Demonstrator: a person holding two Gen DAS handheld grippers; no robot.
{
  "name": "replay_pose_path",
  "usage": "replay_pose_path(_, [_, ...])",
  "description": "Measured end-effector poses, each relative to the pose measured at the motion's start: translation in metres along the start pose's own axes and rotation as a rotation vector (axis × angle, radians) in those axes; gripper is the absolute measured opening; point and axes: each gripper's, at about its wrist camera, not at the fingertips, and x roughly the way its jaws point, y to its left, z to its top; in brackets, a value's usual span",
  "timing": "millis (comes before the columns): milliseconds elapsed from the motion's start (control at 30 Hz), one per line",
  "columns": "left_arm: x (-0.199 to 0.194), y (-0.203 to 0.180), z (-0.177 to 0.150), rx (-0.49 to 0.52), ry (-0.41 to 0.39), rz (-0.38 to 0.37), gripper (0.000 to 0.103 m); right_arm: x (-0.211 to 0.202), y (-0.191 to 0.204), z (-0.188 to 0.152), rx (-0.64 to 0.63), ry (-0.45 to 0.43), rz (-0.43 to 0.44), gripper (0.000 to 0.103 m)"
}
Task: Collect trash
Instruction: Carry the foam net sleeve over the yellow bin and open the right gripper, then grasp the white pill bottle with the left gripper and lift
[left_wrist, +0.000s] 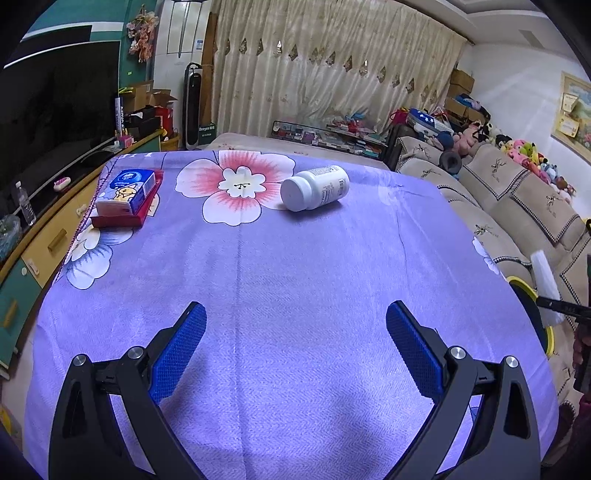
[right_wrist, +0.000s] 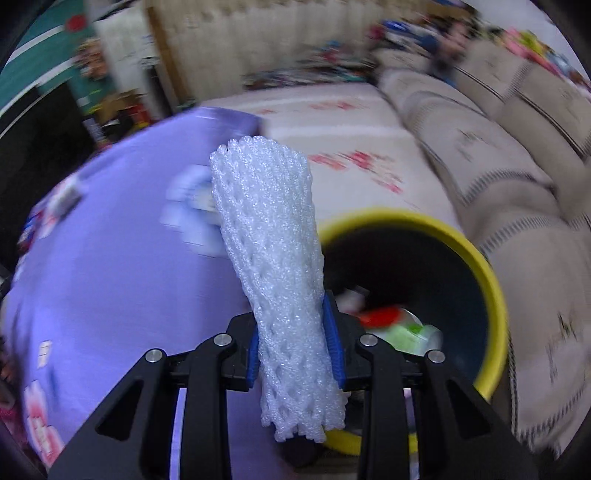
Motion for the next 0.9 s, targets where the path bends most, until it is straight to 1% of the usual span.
replay_pose_path(100, [0.002, -0.002, -0.001, 0.007, 0.008, 0.001, 0.096, 0.018, -0.029, -0.010, 0.063, 0.032, -0.048, 0.030])
replay_pose_path(133, [0.003, -0.002, -0.001, 0.010, 0.010, 0.002, 0.096, 0.025, -0.036, -0.012, 0.080, 0.043, -0.068, 0.031])
replay_pose_path(200, [0.003, -0.003, -0.002, 0.014, 0.010, 0.002, 0.096, 0.031, -0.048, -0.019, 0.099, 0.052, -0.089, 0.040])
replay_pose_path(267, [0.003, -0.003, -0.002, 0.013, 0.010, 0.002, 0.096, 0.036, -0.057, -0.023, 0.125, 0.057, -0.101, 0.057])
replay_pose_path(300, [0.003, -0.003, -0.002, 0.012, 0.011, 0.001, 0.096, 0.036, -0.060, -0.025, 0.138, 0.050, -0.098, 0.062])
replay_pose_path(333, [0.003, -0.003, -0.002, 0.013, 0.011, 0.002, 0.096, 0.036, -0.060, -0.024, 0.146, 0.043, -0.100, 0.070])
replay_pose_path(367, [0.003, -0.004, -0.002, 0.013, 0.012, 0.001, 0.096, 0.033, -0.061, -0.025, 0.152, 0.035, -0.104, 0.074])
replay_pose_path(500, [0.003, -0.008, -0.003, 0.025, 0.015, -0.003, 0.096, 0.021, -0.056, -0.022, 0.160, 0.001, -0.104, 0.076])
replay_pose_path(633, [0.003, -0.013, -0.003, 0.045, 0.020, -0.015, 0.096, 0.007, -0.050, -0.025, 0.173, -0.035, -0.071, 0.077])
replay_pose_path(733, [0.005, -0.014, -0.001, 0.040, 0.045, -0.028, 0.096, -0.002, -0.042, -0.027, 0.164, -0.053, -0.023, 0.077])
replay_pose_path(833, [0.005, -0.014, 0.004, 0.029, 0.074, -0.061, 0.096, -0.013, -0.032, -0.026, 0.131, -0.073, -0.009, 0.079])
replay_pose_path(900, [0.006, -0.016, 0.012, 0.049, 0.091, -0.067, 0.096, -0.019, -0.027, -0.024, 0.120, -0.088, -0.002, 0.081])
